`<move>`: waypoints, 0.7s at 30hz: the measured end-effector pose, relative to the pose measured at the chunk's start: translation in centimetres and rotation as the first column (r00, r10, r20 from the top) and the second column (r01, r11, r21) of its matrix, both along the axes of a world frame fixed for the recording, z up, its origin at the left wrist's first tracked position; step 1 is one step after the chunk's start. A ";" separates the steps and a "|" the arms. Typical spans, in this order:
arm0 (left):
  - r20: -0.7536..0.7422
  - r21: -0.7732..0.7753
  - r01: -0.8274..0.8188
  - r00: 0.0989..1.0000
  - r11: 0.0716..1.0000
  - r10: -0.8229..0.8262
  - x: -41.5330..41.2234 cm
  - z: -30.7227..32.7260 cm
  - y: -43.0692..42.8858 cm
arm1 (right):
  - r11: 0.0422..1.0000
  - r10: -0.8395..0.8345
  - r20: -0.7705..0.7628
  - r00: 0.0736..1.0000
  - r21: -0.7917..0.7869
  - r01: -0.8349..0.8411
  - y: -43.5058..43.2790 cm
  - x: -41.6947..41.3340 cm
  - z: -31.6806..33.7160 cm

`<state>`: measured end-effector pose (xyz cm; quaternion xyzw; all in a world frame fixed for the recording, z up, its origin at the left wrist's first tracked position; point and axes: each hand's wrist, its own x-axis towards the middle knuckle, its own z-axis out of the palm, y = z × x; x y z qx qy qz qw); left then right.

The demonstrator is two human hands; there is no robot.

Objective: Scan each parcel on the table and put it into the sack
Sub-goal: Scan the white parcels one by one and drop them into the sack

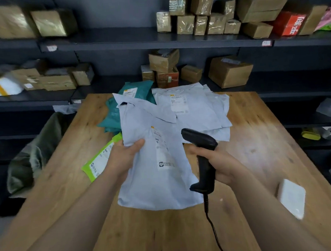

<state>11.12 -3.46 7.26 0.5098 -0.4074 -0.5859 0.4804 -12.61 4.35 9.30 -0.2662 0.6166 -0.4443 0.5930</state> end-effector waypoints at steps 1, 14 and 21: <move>-0.021 -0.022 0.013 1.000 1.000 -0.014 1.6 1.6 0.0 | 1.000 0.023 0.063 0.998 -0.005 -0.023 -0.5 1.0 -0.1; 0.121 -0.154 -0.246 0.957 0.957 0.265 32.9 8.4 2.3 | 0.928 0.373 0.251 0.893 -0.108 -0.358 -5.7 29.6 1.7; 0.395 -0.065 -0.408 0.827 0.910 0.399 52.3 4.4 4.6 | 0.873 0.485 0.038 0.873 -0.081 -0.481 -6.9 49.6 0.9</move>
